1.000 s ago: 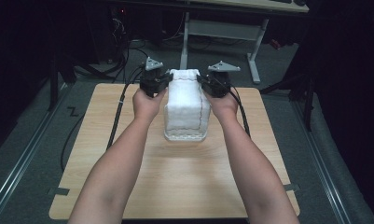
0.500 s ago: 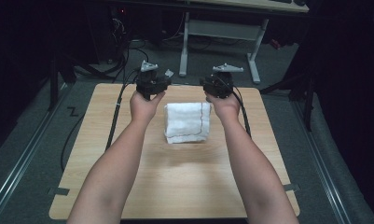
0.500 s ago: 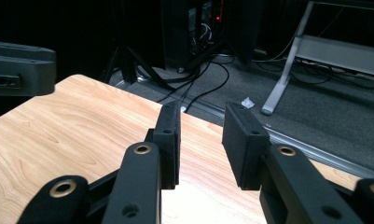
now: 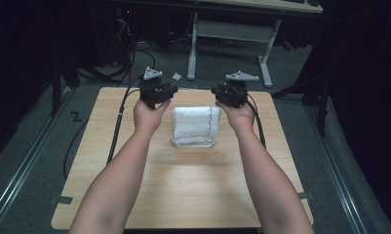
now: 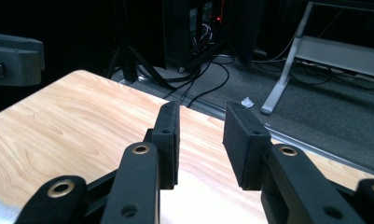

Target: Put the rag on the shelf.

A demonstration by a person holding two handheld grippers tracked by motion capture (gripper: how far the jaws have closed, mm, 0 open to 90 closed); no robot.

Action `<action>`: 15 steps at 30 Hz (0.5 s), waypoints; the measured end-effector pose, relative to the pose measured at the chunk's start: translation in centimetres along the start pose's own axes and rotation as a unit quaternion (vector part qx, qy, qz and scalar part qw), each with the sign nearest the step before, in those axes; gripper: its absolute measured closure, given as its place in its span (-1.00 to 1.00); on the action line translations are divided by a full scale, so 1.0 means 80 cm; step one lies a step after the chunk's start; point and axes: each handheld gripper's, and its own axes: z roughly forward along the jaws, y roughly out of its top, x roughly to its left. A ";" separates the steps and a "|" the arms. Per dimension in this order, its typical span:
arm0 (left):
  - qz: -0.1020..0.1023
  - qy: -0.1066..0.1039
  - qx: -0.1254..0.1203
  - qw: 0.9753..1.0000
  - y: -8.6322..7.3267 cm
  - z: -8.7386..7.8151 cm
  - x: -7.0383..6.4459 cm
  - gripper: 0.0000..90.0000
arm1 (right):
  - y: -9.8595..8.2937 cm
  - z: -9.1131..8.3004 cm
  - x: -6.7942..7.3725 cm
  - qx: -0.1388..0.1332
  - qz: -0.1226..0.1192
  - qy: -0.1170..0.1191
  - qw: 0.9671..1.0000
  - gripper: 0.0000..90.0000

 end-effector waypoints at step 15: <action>0.033 0.011 -0.006 0.999 -0.034 -0.066 -0.022 0.26 | -0.029 -0.074 0.022 -0.030 -0.034 0.004 0.999 0.25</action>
